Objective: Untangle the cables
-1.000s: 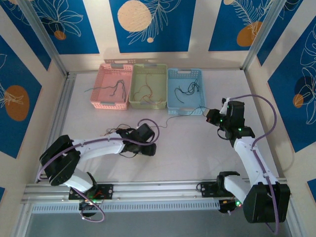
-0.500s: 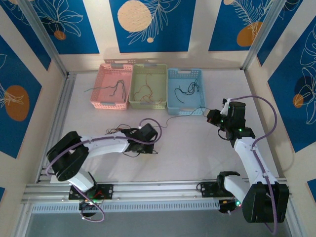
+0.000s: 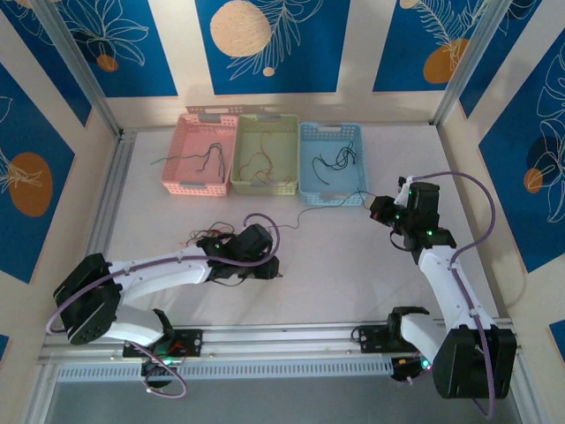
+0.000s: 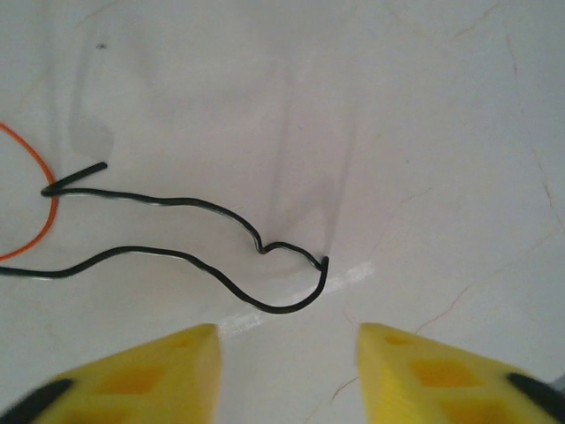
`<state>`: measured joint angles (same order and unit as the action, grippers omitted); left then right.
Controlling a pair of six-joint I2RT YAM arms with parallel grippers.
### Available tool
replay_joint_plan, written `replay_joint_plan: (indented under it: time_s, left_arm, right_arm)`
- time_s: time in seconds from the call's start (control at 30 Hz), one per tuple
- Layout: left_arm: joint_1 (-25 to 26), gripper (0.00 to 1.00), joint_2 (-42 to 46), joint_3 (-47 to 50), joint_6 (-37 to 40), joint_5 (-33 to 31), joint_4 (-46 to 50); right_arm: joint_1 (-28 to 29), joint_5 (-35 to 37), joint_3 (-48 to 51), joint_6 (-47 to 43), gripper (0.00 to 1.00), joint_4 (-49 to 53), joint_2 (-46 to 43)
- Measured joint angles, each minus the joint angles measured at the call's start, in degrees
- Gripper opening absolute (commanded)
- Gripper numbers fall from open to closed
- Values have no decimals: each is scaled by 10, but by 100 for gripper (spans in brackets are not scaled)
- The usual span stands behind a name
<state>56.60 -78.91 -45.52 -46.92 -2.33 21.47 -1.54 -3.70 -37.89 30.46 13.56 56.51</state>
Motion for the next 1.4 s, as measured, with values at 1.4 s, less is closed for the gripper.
replay_joint_plan:
  time_s: [1.4]
  left_arm:
    - [-5,50,-82,71,-143,-26,-136]
  right_arm:
    - [2,-13,13,6,0,-12,0]
